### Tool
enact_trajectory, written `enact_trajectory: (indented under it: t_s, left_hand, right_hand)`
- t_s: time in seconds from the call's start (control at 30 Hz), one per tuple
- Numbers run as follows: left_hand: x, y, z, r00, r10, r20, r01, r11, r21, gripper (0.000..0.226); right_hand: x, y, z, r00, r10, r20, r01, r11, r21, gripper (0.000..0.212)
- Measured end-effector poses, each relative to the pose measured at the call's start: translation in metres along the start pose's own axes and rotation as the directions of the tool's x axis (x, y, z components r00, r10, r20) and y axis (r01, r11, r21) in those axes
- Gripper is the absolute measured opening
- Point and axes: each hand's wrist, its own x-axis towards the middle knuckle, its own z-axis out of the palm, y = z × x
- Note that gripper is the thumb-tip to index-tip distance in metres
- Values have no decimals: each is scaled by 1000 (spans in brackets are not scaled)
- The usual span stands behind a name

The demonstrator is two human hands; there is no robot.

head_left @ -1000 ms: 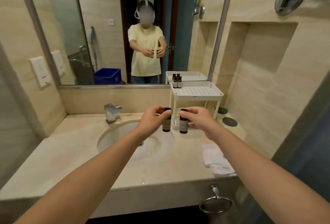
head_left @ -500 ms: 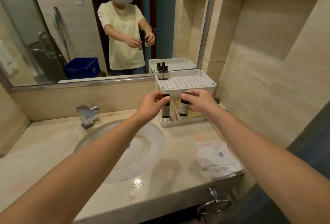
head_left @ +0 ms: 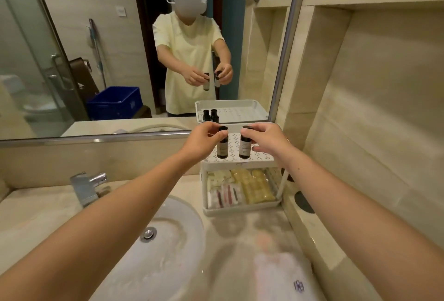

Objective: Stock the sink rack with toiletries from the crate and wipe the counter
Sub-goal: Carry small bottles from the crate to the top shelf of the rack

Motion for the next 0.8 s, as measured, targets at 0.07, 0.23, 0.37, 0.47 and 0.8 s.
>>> enact_trajectory:
  t_s: [0.07, 0.23, 0.37, 0.47, 0.8]
  left_hand:
    - [23, 2, 6, 1000, -9, -8, 9, 999, 32, 35]
    - [77, -3, 19, 999, -44, -23, 46, 996, 80, 33]
    - [110, -14, 26, 998, -67, -15, 69, 977, 200, 32]
    - [129, -22, 30, 998, -69, -6, 68, 952, 299, 31]
    - [167, -44, 40, 993, 114, -26, -71, 765, 640, 32]
  right_hand:
    - [27, 3, -6, 1000, 14, 14, -14, 1000, 2, 22]
    - [89, 16, -16, 998, 51, 49, -50, 999, -11, 33]
    - [130, 29, -16, 996, 54, 67, -50, 997, -57, 33]
    - [152, 32, -13, 996, 45, 78, -37, 994, -105, 20]
    - [194, 48, -10, 993, -21, 112, 45, 975, -218, 17]
